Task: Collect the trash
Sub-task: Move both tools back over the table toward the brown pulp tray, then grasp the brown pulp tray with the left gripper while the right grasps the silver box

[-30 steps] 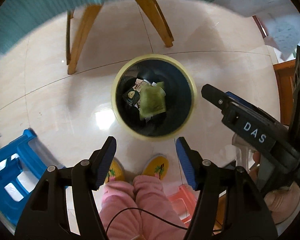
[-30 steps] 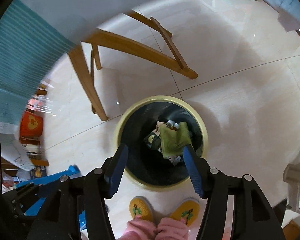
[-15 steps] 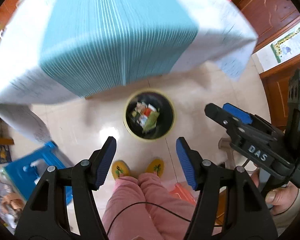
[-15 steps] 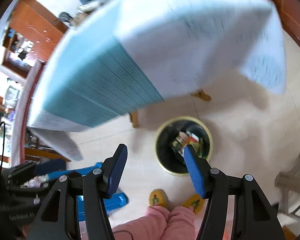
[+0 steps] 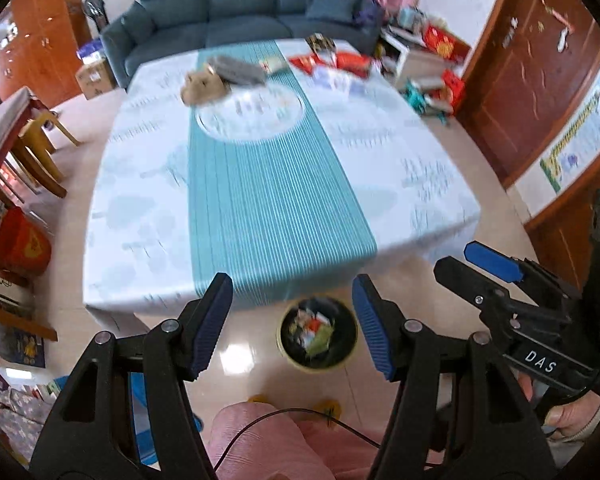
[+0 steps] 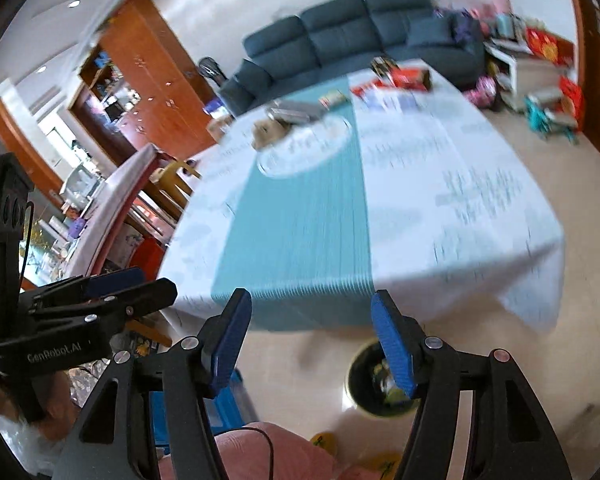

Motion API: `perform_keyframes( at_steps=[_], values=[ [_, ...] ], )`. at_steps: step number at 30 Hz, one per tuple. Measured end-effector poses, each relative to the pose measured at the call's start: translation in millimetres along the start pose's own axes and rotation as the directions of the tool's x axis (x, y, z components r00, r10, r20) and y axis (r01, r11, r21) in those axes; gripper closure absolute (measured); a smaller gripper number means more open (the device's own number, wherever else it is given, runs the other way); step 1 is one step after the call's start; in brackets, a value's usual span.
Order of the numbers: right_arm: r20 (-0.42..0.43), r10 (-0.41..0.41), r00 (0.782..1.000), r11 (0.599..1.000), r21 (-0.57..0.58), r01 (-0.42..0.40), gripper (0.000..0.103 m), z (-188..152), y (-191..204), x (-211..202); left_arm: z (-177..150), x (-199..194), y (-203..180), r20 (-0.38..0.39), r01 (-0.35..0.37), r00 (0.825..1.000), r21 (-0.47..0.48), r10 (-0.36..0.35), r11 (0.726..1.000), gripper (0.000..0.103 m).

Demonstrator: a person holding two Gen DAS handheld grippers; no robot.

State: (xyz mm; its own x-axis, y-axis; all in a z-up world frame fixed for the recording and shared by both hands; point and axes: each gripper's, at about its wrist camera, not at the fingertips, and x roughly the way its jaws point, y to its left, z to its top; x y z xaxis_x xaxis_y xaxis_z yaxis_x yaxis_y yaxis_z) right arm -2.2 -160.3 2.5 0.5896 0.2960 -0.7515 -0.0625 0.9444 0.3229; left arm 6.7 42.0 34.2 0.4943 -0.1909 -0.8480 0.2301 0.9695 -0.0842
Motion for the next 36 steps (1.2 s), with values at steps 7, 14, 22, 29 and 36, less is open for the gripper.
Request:
perform_keyframes(
  at_steps=[7,14,22,29,36],
  values=[
    [0.046,0.023,0.999,0.996,-0.082,-0.019,0.035,91.1,21.7,29.7,67.4,0.0,36.4,0.038,-0.014,0.999,0.020,0.014,1.000,0.037],
    [0.062,-0.007,0.998,0.987,-0.160,0.017,0.028,202.9,41.4,99.9,175.3,47.1,92.7,0.063,-0.034,0.998,0.130,0.026,0.991,0.029],
    [-0.025,-0.049,0.998,0.971,-0.235,0.041,0.012,325.1,46.2,240.9,305.0,159.5,167.4,-0.028,0.018,1.000,0.180,-0.013,0.984,0.021],
    [-0.122,-0.101,0.987,0.927,-0.372,0.049,0.010,359.2,33.6,365.1,349.6,276.5,203.0,-0.144,0.046,0.989,0.230,-0.012,0.972,0.021],
    [-0.212,-0.125,0.969,0.865,-0.502,0.002,0.008,367.5,19.2,455.8,359.0,340.8,210.9,-0.210,0.102,0.977,0.311,-0.036,0.945,0.021]
  ],
)
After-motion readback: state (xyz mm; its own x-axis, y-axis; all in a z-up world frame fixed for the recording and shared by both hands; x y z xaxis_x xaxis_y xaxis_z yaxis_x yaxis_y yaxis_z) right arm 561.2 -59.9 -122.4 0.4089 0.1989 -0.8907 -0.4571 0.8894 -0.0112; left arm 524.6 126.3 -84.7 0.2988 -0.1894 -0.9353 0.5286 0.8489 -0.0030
